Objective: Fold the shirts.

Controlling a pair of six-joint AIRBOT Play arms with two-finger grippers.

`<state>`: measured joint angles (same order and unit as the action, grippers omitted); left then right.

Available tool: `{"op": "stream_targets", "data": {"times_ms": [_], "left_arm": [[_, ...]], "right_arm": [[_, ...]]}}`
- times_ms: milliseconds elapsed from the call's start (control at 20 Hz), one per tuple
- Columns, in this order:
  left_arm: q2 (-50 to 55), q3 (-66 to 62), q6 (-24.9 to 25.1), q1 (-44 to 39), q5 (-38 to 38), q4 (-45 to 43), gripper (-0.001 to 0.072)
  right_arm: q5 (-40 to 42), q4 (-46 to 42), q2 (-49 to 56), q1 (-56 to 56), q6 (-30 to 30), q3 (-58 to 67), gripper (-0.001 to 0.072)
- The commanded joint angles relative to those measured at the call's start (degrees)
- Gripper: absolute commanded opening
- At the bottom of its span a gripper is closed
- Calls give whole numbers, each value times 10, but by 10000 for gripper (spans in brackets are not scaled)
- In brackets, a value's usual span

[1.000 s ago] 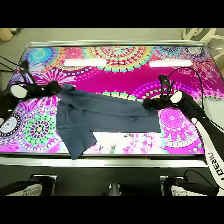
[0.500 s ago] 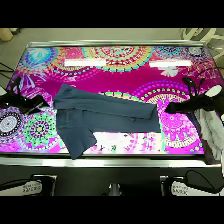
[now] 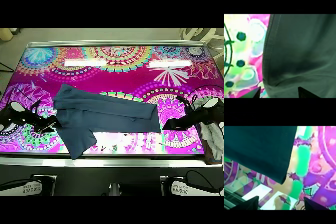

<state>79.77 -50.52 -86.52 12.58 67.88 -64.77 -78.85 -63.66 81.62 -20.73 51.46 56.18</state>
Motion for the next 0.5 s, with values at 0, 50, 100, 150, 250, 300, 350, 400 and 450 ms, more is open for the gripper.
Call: {"op": "stream_targets", "data": {"times_ms": [0,50,100,150,250,300,350,400,450], "left_arm": [[13,12,2,-8,-49,42,535],[20,12,2,-9,-51,48,525],[27,12,2,-11,-52,51,474],[32,12,2,-13,-52,51,383],[35,12,2,-12,-56,53,155],[35,9,2,-12,-56,52,43],[34,8,2,-12,-56,53,27],[33,5,3,-12,-56,53,26],[30,4,6,-12,-56,53,25]], "right_arm": [[31,25,0,-1,-1,-24,613],[45,36,0,-1,-1,-34,613],[56,38,0,0,-1,-43,613],[67,38,0,0,0,-51,613],[86,69,0,0,-1,-66,613],[96,87,0,0,-2,-73,613],[109,91,0,0,-2,-78,613],[119,90,0,-1,-1,-81,610],[123,93,0,0,-1,-83,605]]}}
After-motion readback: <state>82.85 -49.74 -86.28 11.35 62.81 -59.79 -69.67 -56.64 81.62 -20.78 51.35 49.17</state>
